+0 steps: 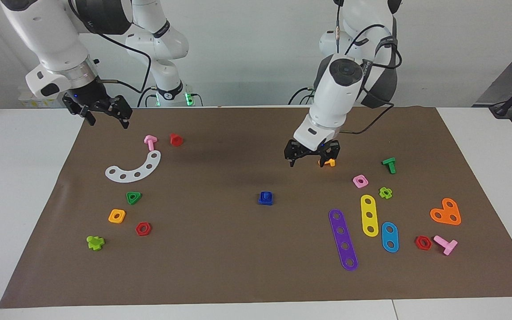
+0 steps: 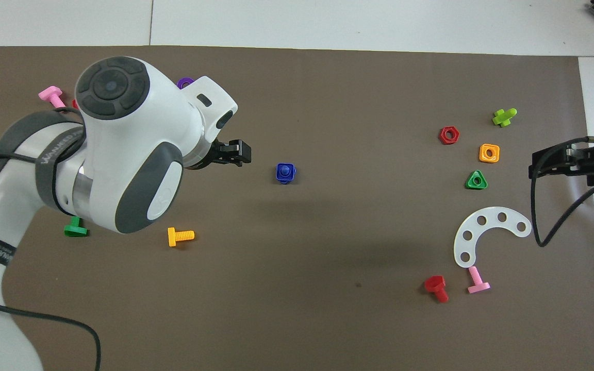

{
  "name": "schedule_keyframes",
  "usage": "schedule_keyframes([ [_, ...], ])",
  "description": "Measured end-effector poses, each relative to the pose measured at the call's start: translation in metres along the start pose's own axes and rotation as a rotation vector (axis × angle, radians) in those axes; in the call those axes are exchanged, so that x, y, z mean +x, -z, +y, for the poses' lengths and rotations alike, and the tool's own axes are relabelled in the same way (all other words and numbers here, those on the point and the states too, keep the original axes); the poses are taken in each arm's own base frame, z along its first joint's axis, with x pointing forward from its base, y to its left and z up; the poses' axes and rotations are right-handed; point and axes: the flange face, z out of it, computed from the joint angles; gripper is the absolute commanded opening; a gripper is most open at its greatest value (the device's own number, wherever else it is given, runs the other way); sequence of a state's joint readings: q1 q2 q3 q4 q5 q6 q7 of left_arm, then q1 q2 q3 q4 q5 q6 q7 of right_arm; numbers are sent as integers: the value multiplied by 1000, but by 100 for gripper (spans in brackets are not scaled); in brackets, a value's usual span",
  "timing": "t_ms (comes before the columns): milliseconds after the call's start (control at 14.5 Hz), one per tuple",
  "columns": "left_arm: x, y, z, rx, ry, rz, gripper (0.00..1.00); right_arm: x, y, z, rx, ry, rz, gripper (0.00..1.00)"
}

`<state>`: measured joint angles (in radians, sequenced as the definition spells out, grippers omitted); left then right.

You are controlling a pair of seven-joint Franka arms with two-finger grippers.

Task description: Unscrew and place screws in storage area

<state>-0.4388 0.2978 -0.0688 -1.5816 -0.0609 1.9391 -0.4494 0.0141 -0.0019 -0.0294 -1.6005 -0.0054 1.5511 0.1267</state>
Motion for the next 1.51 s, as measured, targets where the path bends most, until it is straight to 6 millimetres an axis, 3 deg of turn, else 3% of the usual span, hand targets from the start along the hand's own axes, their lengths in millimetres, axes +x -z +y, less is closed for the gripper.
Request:
schedule_keyframes([
  [275,19,-55,46,-20,-14,14,99,0,0,0,0,0,0,100],
  [482,26,-93,61,-29,-29,28,97,0,0,0,0,0,-1,100],
  [757,25,-112,72,-20,-65,75,95,0,-2,0,0,0,-3,100],
  [1170,7,-144,86,13,-116,60,91,0,-3,0,-1,0,-7,100],
  [1514,6,-162,84,25,-152,45,88,0,-4,0,-1,0,-9,100],
])
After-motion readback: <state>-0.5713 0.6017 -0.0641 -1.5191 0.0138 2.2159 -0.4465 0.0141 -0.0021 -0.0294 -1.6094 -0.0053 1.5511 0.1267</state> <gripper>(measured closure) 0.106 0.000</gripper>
